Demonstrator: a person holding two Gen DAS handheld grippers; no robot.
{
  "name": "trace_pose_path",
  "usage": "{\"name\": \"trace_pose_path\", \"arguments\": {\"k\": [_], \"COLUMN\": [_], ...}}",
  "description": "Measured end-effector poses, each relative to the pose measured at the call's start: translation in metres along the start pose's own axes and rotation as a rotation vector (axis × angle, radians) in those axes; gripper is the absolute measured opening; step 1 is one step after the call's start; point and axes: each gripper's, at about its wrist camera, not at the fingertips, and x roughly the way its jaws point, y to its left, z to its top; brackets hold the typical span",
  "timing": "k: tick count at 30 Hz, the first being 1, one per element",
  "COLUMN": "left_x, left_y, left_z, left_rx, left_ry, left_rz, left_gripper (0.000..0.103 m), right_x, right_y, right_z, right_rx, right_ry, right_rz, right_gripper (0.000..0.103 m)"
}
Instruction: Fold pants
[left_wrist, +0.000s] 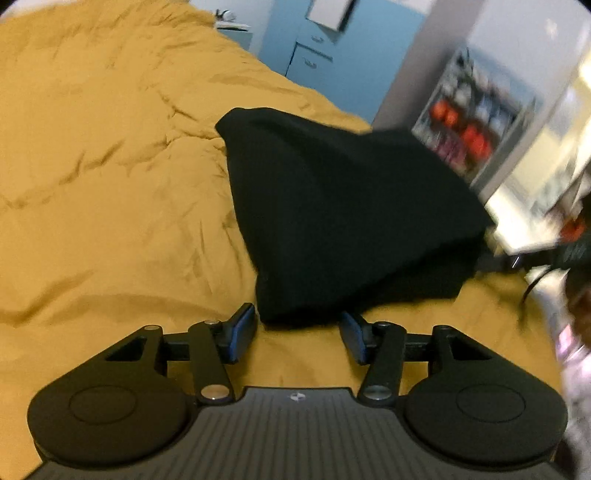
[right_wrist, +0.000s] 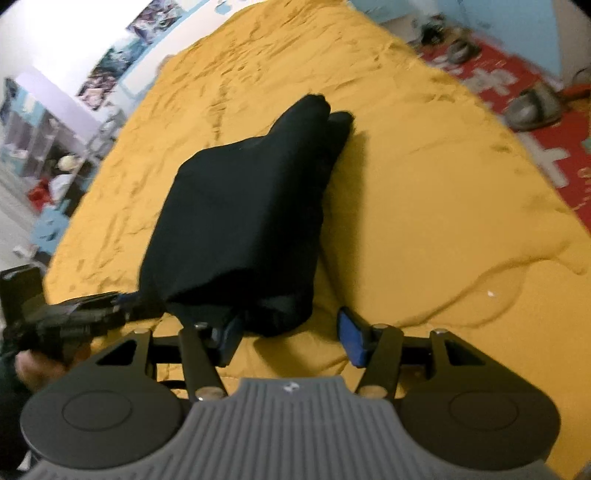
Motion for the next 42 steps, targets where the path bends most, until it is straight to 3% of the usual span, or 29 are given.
{"name": "trace_pose_path", "arguments": {"k": [2,5,7,10,16,22,29,42], "left_x": [-0.009,-0.029,-0.04,-0.06,-0.102,-0.123,-0.135,-0.139], "left_y": [-0.007,-0.007,-0.013,-0.029,-0.049,-0.058,-0.061,-0.065], "left_z": [-0.002,-0.003,0.001,0.01,0.027,0.032,0.028,0.022], "left_rx": [0.029,-0.013,-0.029,-0.009,-0.01,-0.029,-0.047,-0.022], "left_ry": [0.002,0.001,0.0,-0.013,-0.099,-0.104,-0.131,-0.133], "left_rz": [0.035,0.017,0.034,0.109,0.122,0.201,0.276,0.317], "left_gripper": [0.061,0.062,0.067,0.074,0.092,0.092,0.094,0.094], "right_x": [-0.009,-0.027,-0.038,-0.051,-0.073,-0.089,-0.096,-0.1], "right_y": [0.013,0.041,0.064,0.097,0.161,0.213,0.247,0.263], "right_z": [-0.006,-0.017,-0.024,-0.032,-0.038,-0.045,-0.057,-0.068], "right_rx": [-0.01,-0.057,-0.091,-0.114,-0.1,-0.117,-0.059,0.003], "right_ry": [-0.016,-0.05,-0.081,-0.142,-0.247,-0.324,-0.339,-0.319], "right_rz": [-0.07,-0.175,-0.225,-0.267,-0.405,-0.493,-0.59,-0.655], "right_gripper": [0.057,0.072,0.081,0.081,0.082,0.082,0.082,0.082]}}
